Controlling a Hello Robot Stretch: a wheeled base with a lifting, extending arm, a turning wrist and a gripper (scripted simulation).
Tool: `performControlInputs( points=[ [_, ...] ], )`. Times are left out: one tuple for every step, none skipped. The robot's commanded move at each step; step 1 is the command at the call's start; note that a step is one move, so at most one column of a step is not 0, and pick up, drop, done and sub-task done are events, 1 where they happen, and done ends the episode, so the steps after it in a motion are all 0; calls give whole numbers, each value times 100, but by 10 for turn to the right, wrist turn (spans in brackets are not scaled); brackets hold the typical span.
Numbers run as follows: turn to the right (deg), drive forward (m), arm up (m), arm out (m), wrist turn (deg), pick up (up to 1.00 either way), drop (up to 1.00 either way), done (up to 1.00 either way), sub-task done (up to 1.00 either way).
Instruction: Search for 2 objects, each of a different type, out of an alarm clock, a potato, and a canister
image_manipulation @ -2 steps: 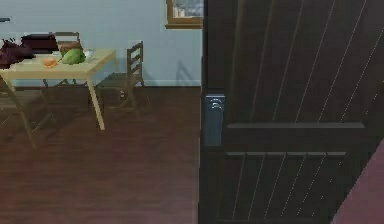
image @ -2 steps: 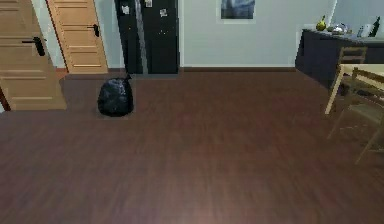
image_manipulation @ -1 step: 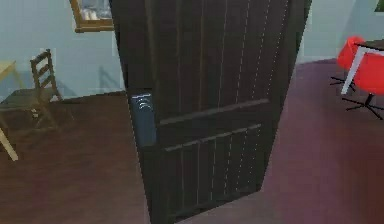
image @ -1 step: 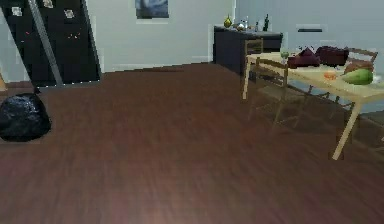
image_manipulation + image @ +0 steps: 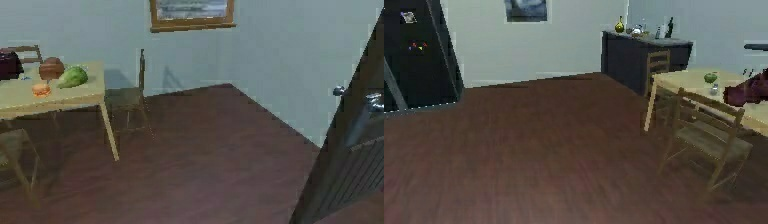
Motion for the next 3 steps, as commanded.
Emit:
performControlInputs(
  points=[
    [0,100,0,0,0,0,0,0,0],
    [60,0,0,0,0,0,0,0,0],
    [0,45,0,0,0,0,0,0,0]
  ],
)
